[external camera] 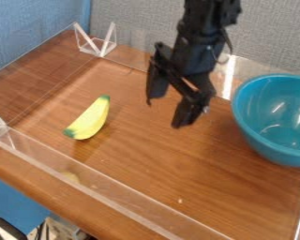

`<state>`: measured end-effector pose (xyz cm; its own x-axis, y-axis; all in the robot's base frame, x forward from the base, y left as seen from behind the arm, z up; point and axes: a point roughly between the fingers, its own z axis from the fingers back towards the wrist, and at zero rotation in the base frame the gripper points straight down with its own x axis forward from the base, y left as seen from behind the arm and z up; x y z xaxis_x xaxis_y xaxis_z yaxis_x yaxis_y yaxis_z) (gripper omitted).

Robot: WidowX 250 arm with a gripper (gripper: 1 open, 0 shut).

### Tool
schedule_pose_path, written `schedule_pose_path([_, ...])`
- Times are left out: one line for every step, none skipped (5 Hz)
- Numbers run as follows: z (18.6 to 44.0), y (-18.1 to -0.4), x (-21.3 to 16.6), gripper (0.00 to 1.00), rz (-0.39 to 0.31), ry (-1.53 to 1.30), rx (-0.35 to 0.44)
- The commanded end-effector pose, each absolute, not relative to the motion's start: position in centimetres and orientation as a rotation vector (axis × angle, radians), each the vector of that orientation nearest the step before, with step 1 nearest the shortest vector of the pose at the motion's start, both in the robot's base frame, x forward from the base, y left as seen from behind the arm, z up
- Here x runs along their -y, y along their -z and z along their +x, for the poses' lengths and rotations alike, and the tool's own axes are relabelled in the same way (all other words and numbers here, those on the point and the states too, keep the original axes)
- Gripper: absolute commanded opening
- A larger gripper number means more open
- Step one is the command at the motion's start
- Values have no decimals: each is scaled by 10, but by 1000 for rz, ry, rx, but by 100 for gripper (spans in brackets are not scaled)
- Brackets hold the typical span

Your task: Remove the mushroom from the blue bowl and put it on the table

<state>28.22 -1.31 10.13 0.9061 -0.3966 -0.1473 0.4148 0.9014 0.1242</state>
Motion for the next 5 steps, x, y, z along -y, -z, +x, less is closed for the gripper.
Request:
schedule_pose_path([293, -115, 11, 100, 162, 410, -49])
schedule_pose_path([296, -112, 8, 0, 168, 406, -43])
schedule_pose_path([294, -107, 14, 100, 155, 393, -48])
schedule_pose_path([292, -102, 21, 100, 145, 380, -55])
schedule_pose_path([305, -95, 21, 100, 148, 306, -53])
